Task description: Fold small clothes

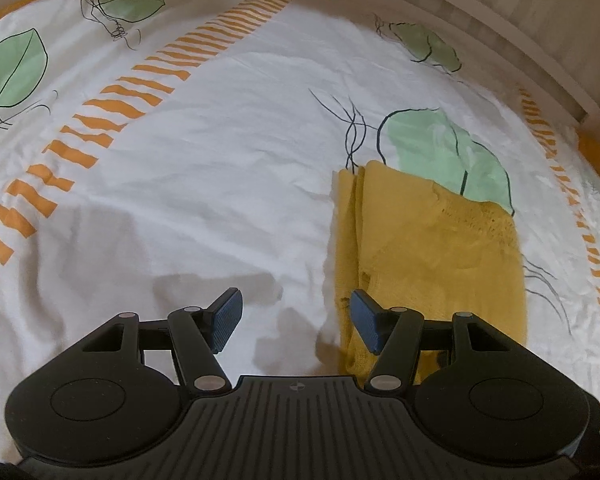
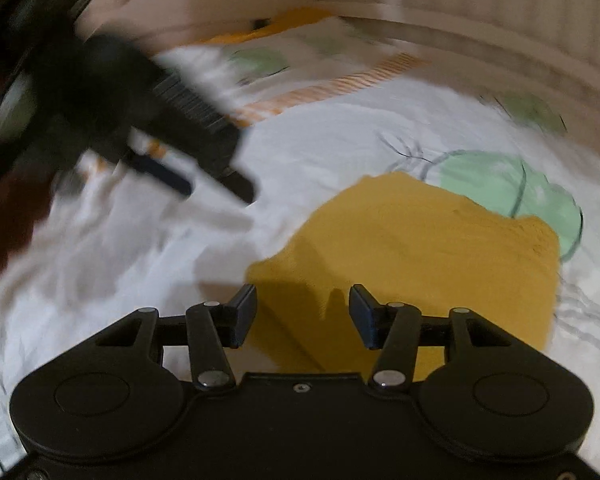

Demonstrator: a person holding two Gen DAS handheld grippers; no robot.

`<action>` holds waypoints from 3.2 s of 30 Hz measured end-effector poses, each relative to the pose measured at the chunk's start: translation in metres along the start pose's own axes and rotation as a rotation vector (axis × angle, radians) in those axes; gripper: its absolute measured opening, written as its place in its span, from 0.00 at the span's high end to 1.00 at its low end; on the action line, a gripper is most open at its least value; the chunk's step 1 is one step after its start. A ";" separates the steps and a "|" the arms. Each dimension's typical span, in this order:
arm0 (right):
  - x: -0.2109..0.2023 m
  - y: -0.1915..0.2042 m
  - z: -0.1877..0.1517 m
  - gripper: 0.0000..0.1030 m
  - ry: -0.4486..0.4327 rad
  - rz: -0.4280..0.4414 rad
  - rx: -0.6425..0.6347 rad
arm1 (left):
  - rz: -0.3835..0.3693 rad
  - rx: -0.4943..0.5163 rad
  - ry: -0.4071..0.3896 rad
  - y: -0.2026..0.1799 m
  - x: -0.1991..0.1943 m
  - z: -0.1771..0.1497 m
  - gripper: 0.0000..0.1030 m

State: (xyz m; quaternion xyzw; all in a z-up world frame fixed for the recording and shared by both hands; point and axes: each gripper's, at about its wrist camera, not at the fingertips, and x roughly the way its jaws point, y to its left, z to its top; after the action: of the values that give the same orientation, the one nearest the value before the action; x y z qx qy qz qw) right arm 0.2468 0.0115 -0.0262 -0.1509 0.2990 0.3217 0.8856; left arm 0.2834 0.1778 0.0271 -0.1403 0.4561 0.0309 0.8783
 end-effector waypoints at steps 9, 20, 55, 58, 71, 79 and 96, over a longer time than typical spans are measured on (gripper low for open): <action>0.018 0.016 -0.007 0.53 -0.005 -0.052 -0.178 | 0.006 0.001 0.007 -0.007 0.007 0.002 0.44; -0.023 0.007 -0.004 0.90 -0.015 0.086 -0.136 | 0.020 0.024 -0.010 -0.016 0.012 0.002 0.44; -0.051 -0.149 -0.035 0.24 -0.048 0.071 0.527 | -0.189 0.028 0.024 -0.003 0.003 -0.039 0.43; -0.052 -0.157 -0.037 0.18 -0.062 0.091 0.578 | -0.248 -0.046 0.037 0.001 0.009 -0.033 0.39; -0.044 -0.178 -0.051 0.00 -0.070 0.138 0.736 | -0.268 -0.047 0.174 -0.015 0.050 -0.045 0.26; -0.038 -0.179 -0.055 0.00 -0.060 0.166 0.755 | -0.372 -0.091 0.149 -0.019 0.069 -0.038 0.16; 0.025 -0.219 -0.062 0.00 -0.123 0.276 0.859 | -0.384 0.000 0.131 -0.034 0.066 -0.043 0.36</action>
State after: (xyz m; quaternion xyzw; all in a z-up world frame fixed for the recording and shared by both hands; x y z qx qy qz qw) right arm 0.3800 -0.1688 -0.0731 0.2908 0.3693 0.2920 0.8330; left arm 0.2936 0.1283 -0.0425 -0.2264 0.4770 -0.1462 0.8365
